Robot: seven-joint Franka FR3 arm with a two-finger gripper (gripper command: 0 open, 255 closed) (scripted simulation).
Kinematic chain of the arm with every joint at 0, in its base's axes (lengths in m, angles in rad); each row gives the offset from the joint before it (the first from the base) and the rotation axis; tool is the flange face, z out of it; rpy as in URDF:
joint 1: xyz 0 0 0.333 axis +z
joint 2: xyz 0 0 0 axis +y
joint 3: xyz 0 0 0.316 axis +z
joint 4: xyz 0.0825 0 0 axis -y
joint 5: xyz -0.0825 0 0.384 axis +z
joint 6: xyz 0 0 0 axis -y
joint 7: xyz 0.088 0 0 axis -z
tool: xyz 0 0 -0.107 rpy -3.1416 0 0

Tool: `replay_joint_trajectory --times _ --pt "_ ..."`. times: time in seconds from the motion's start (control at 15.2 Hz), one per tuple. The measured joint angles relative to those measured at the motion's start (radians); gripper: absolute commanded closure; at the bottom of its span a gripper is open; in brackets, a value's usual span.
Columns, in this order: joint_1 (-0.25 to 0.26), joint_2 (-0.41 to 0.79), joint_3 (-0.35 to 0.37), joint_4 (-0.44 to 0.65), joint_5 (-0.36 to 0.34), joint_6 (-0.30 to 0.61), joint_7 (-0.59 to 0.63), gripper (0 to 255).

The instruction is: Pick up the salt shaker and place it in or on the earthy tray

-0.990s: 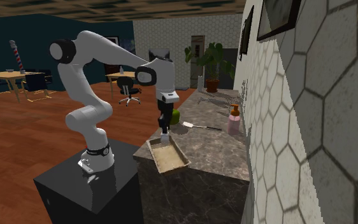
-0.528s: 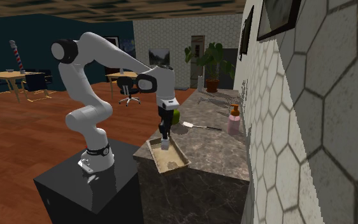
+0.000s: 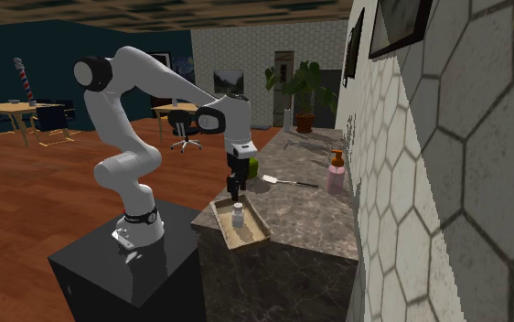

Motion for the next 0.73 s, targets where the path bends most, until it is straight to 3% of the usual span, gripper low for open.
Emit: replay_joint_trajectory --times 0.26,0.73 --pt "0.000 0.000 0.000 0.000 0.000 0.000 0.000 0" --pt "-0.001 -0.040 -0.009 0.090 -0.001 -0.130 -0.002 0"
